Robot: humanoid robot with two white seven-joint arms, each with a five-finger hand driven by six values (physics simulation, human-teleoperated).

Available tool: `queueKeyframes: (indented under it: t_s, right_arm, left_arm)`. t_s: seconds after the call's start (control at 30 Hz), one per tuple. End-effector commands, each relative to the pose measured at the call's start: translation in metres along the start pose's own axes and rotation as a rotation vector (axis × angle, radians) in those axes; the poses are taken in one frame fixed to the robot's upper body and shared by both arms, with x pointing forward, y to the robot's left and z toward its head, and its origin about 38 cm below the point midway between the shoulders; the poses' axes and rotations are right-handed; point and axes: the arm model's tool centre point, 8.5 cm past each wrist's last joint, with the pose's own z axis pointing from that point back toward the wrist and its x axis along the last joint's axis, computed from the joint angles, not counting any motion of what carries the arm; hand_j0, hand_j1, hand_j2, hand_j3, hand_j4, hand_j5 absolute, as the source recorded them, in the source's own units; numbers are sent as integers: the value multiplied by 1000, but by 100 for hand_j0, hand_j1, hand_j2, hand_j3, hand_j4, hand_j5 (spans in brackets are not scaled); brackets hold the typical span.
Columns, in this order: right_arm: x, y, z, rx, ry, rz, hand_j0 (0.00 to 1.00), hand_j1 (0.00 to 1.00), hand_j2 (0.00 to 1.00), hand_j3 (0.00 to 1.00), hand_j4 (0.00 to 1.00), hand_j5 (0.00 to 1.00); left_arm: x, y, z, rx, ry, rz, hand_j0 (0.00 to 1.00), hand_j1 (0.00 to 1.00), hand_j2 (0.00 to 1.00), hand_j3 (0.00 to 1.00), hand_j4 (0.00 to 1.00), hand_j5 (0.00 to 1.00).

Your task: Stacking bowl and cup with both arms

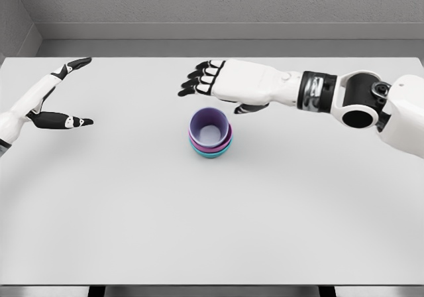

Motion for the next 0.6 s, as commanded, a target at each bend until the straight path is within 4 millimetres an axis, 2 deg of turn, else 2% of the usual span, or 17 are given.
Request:
queueKeyframes:
  t_s: [0.0, 0.1, 0.2, 0.33, 0.4, 0.47, 0.57]
  right_arm:
    - [-5, 0, 10, 5, 19, -4, 100, 100, 100, 100, 100, 100]
    - [-20, 0, 39, 21, 76, 5, 100, 100, 100, 100, 100, 100]
    - [-31, 4, 76, 50, 110, 11, 100, 100, 100, 100, 100, 100]
    - [-39, 12, 142, 107, 127, -2, 100, 100, 100, 100, 100, 100]
    - [-50, 14, 174, 134, 193, -3, 100, 100, 100, 100, 100, 100]
    - [-62, 9, 187, 120, 248, 0, 100, 100, 100, 100, 100, 100]
    - [-64, 16, 198, 92, 284, -25, 100, 100, 100, 100, 100, 100]
  left_arm:
    - [1, 1, 0, 5, -3, 5, 100, 100, 100, 100, 100, 100]
    - [1, 1, 0, 5, -3, 5, 100, 100, 100, 100, 100, 100]
    - [2, 0, -2, 5, -10, 5, 100, 100, 100, 100, 100, 100]
    - [3, -1, -2, 6, -12, 8, 100, 100, 100, 100, 100, 100]
    - [3, -1, -3, 6, -13, 8, 100, 100, 100, 100, 100, 100]
    - [3, -1, -3, 6, -13, 6, 100, 100, 100, 100, 100, 100]
    - [4, -1, -3, 6, -15, 7, 100, 100, 100, 100, 100, 100]
